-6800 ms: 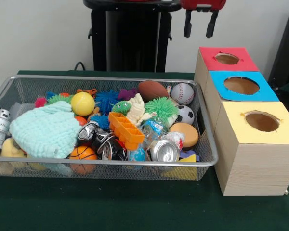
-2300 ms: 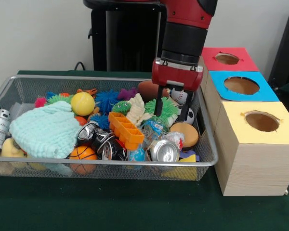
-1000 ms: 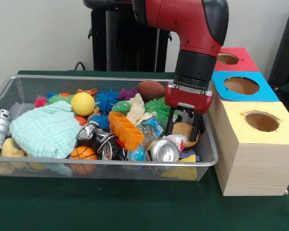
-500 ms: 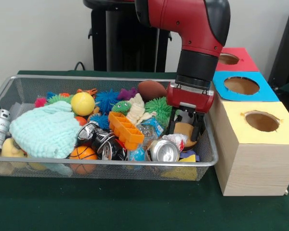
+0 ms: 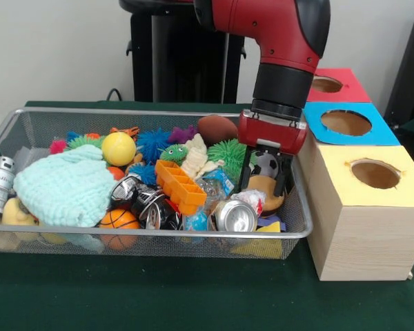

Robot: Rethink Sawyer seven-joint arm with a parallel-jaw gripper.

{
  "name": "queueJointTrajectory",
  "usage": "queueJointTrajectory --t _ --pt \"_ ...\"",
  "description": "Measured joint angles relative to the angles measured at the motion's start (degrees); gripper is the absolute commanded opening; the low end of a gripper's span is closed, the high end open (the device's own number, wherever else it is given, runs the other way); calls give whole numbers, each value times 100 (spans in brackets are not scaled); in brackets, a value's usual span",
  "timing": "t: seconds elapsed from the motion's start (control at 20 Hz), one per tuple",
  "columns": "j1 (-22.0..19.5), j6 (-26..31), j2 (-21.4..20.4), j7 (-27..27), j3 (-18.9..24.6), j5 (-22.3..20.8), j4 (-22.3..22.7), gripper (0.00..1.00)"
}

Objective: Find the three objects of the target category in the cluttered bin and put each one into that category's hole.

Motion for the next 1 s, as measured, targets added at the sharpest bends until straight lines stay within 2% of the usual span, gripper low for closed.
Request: queueJointTrajectory --t 0.3,0.6,1.0 --pt "13 -449 115 299 -40 16 -4 100" --pt "21 -885 392 330 -113 22 -82 100" --pt "21 -1190 608 330 -141 94 -148 100"
